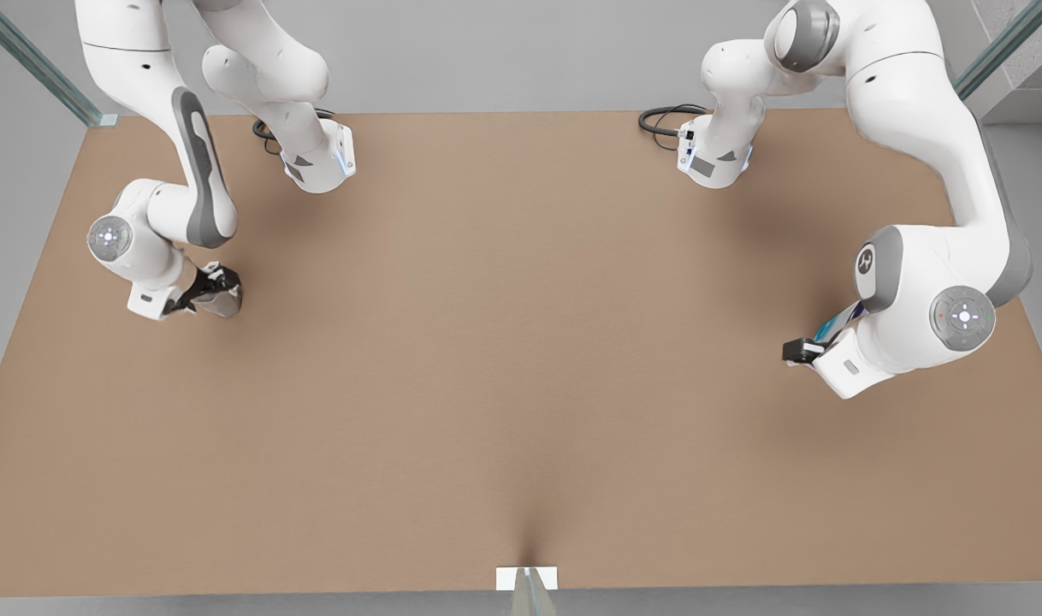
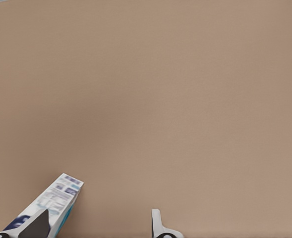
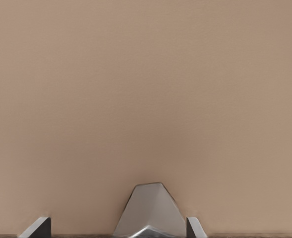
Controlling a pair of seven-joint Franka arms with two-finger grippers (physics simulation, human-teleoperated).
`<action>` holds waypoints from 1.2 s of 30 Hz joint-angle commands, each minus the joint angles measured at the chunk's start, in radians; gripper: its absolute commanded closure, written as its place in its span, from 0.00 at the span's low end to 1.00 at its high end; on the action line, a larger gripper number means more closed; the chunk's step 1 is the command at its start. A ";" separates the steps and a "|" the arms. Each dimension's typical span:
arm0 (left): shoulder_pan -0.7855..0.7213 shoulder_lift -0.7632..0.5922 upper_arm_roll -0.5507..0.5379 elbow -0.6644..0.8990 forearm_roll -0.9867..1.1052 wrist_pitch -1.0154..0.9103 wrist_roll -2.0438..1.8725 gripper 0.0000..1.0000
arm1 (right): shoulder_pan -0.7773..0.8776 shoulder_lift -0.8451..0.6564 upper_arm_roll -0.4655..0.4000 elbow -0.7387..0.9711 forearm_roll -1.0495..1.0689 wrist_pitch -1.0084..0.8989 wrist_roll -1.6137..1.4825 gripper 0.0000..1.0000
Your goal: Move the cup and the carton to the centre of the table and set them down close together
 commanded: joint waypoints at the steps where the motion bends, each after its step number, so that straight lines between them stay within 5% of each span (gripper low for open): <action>1: 0.000 -0.001 -0.001 0.000 0.001 -0.001 -0.001 0.00 | 0.014 -0.002 -0.003 -0.005 0.000 0.002 -0.004 0.00; 23: 0.000 0.021 -0.001 0.002 0.001 0.000 -0.001 0.00 | -0.052 -0.018 -0.017 -0.211 0.000 0.184 -0.053 0.00; 26: 0.002 0.021 0.001 0.002 0.001 0.000 -0.001 0.00 | -0.055 0.007 -0.017 -0.200 0.000 0.223 -0.056 0.28; 27: 0.000 0.021 0.001 0.000 0.001 0.000 -0.001 0.00 | -0.061 0.007 -0.017 -0.200 0.000 0.223 -0.056 0.48; 30: 0.000 0.022 0.001 0.000 0.001 0.000 -0.001 0.00 | -0.073 0.016 -0.019 -0.197 0.000 0.224 -0.071 0.79; 36: 0.002 0.027 0.001 0.002 0.003 0.002 -0.001 0.00 | -0.073 0.033 -0.043 -0.190 0.000 0.223 -0.084 0.79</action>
